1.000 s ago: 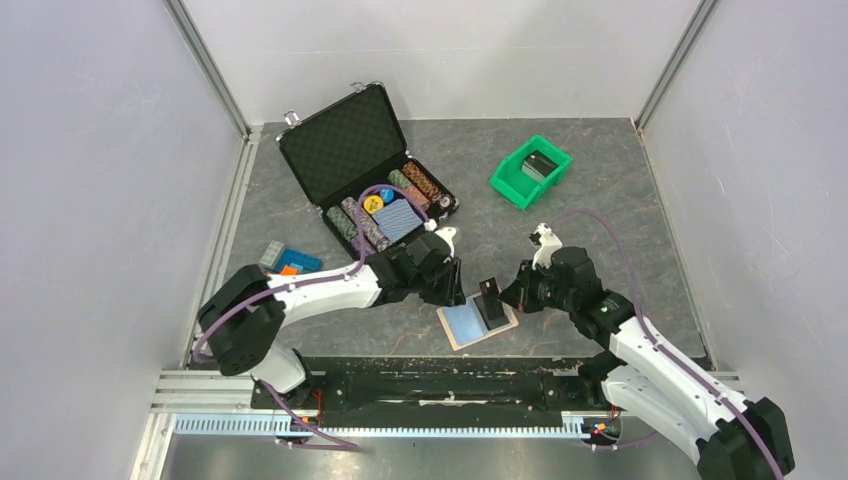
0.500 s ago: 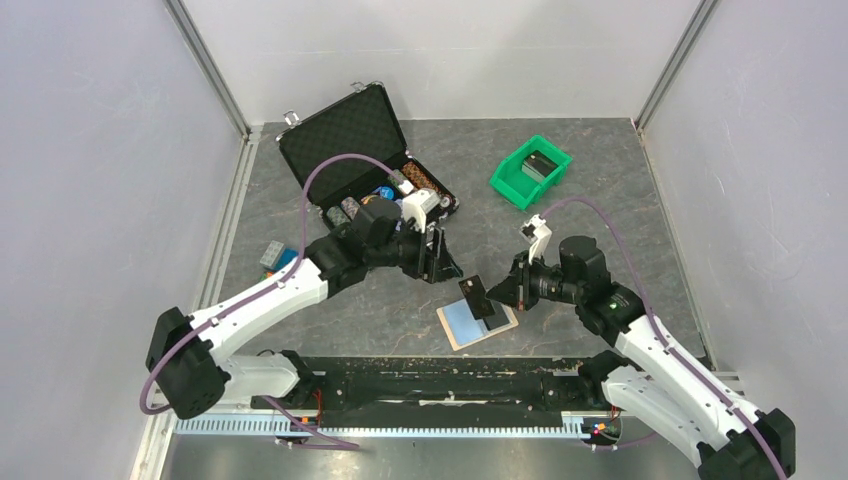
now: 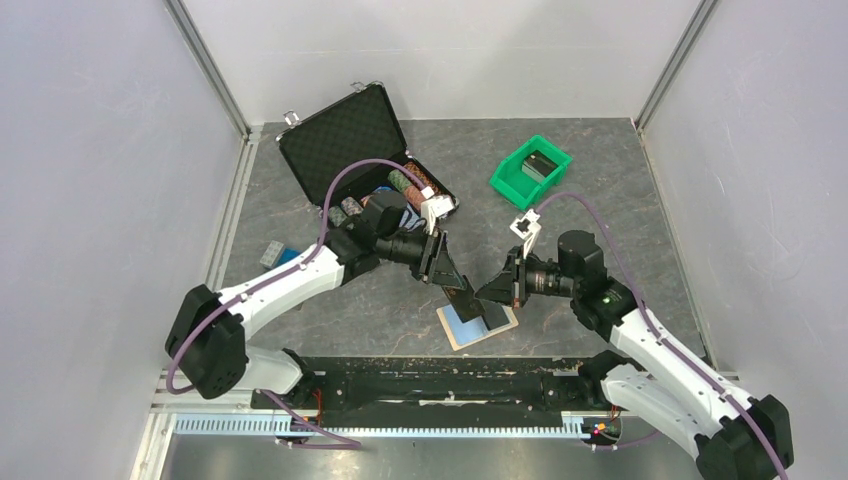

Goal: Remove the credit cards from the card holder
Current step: Remove the credit card from the card holder.

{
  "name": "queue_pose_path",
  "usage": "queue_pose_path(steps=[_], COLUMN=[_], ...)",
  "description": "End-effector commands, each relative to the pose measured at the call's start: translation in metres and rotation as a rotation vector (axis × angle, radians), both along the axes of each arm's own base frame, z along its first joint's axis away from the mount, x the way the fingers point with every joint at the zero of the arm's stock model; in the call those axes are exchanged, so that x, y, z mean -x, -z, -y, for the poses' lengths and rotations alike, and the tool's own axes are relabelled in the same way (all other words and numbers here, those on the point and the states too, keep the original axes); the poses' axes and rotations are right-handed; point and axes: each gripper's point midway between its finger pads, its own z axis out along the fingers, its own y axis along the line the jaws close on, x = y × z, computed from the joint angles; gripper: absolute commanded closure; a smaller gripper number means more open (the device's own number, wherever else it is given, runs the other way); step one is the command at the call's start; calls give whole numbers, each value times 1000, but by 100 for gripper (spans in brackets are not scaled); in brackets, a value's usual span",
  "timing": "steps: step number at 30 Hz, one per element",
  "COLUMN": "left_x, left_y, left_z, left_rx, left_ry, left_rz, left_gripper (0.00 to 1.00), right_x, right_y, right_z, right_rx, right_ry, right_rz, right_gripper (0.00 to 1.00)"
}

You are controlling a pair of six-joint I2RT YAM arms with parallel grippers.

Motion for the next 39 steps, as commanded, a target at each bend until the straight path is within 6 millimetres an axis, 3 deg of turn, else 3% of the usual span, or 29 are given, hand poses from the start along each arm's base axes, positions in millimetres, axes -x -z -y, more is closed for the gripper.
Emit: queue_pose_path(steps=[1,2,5,9,15,20,25,30,39], left_x=[9,8,2,-16,-55,-80,-86,-90,-89], left_y=[-11,-9,-5,-7,-40,-71,-92,-101,-103], left_z=[7,7,8,7,0,-9,-15,-25,-31], left_rx=[77,72,55,77,180,314,406,456,520], left_ry=[61,55,31,-62,-274,-417,-488,-565,-609], left_rz=[-29,-38,-76,-103,-36,-23,-24,-19,-57], left_gripper=[72,82,97,98,98,98,98,98,98], right_x=[-4,-5,-10,-29,-56,-67,-71,-72,-67], right_y=[-6,-6,-8,-14,-37,-60,-75,-71,-71], right_z=[-3,-3,-1,12,37,39,37,36,19], right_rx=[-25,-24,-20,-4,-65,-172,-280,-379,-468], right_ry=[-11,-5,26,178,454,533,555,578,469], right_rz=[34,37,44,76,76,69,57,2,-16], right_gripper=[100,100,93,63,30,29,33,40,43])
